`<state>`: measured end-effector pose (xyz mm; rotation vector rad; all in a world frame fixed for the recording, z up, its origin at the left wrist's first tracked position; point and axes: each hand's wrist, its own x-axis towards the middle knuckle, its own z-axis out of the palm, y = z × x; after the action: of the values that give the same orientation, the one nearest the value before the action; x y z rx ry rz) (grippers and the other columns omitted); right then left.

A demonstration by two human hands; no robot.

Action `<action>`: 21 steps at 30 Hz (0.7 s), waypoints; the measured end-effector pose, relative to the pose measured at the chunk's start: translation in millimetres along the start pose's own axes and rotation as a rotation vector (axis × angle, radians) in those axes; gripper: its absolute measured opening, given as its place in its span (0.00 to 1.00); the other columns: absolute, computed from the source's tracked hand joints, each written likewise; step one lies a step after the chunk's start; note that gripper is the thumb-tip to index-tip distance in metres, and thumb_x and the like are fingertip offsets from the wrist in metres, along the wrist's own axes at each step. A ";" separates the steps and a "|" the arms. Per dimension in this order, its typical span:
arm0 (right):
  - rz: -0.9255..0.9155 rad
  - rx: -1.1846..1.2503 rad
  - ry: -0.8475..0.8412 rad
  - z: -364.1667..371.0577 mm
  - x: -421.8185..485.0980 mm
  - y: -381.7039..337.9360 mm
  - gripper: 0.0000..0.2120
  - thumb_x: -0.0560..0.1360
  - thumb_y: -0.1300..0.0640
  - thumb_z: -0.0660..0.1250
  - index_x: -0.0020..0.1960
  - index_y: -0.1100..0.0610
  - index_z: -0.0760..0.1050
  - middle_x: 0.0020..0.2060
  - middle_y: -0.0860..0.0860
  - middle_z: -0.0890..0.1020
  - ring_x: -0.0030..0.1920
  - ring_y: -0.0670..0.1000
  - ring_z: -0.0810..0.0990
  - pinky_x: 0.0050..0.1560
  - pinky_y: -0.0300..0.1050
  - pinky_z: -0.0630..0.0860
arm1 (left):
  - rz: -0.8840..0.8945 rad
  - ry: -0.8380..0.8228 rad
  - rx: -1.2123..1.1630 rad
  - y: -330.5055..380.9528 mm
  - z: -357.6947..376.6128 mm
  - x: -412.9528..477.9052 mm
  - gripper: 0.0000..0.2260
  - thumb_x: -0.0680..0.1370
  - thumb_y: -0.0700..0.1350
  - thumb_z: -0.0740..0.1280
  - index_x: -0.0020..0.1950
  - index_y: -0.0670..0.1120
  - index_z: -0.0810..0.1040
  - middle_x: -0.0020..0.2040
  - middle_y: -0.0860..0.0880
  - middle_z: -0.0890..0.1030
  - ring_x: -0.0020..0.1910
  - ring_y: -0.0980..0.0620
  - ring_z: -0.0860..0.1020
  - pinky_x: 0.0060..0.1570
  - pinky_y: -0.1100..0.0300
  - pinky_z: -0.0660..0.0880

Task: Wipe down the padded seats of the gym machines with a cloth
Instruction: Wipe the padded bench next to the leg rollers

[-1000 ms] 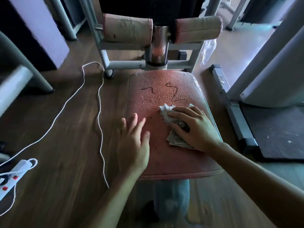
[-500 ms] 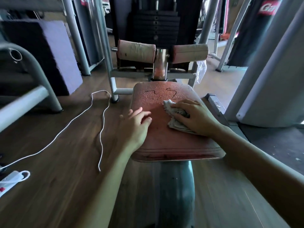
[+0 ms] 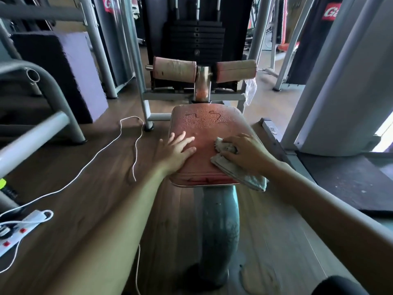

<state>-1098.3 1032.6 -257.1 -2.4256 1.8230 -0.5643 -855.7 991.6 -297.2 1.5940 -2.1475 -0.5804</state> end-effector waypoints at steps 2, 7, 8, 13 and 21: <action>0.016 0.008 0.023 -4.7 -16.4 -5.6 0.24 0.72 0.37 0.67 0.62 0.50 0.80 0.48 0.51 0.82 0.53 0.56 0.79 0.54 0.51 0.75 | 0.002 0.003 -0.007 0.2 0.0 -0.6 0.21 0.84 0.58 0.58 0.77 0.59 0.65 0.83 0.53 0.54 0.82 0.48 0.46 0.78 0.44 0.38; 0.070 0.127 0.279 4.9 -83.4 -28.4 0.18 0.69 0.46 0.77 0.58 0.47 0.83 0.45 0.42 0.79 0.50 0.50 0.79 0.52 0.44 0.76 | 0.010 0.044 -0.046 -4.0 6.2 0.2 0.20 0.83 0.57 0.60 0.76 0.59 0.68 0.82 0.54 0.58 0.82 0.49 0.48 0.79 0.43 0.43; 0.099 0.185 0.358 12.4 -97.7 -36.4 0.18 0.69 0.49 0.78 0.58 0.48 0.83 0.46 0.42 0.80 0.50 0.49 0.79 0.53 0.43 0.76 | 0.019 0.060 -0.067 -5.0 8.0 0.6 0.20 0.83 0.57 0.60 0.75 0.58 0.70 0.81 0.54 0.59 0.82 0.48 0.49 0.78 0.42 0.44; 0.229 0.332 0.610 68.8 -133.5 -74.8 0.17 0.69 0.57 0.80 0.56 0.55 0.84 0.49 0.48 0.82 0.51 0.51 0.78 0.54 0.40 0.73 | 0.037 0.104 -0.106 -5.2 9.6 -0.3 0.27 0.75 0.62 0.57 0.73 0.57 0.73 0.80 0.52 0.64 0.81 0.46 0.53 0.78 0.41 0.47; 0.252 0.389 0.829 118.9 -99.6 -100.1 0.11 0.71 0.57 0.78 0.51 0.60 0.83 0.52 0.51 0.81 0.51 0.52 0.77 0.54 0.48 0.76 | 0.069 0.164 -0.125 -9.7 12.4 2.2 0.22 0.78 0.59 0.60 0.71 0.56 0.75 0.78 0.53 0.66 0.81 0.47 0.55 0.78 0.43 0.49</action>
<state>-991.9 1135.7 -367.3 -1.7722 1.9279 -1.8825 -855.4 988.1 -312.7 1.4436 -1.9967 -0.5321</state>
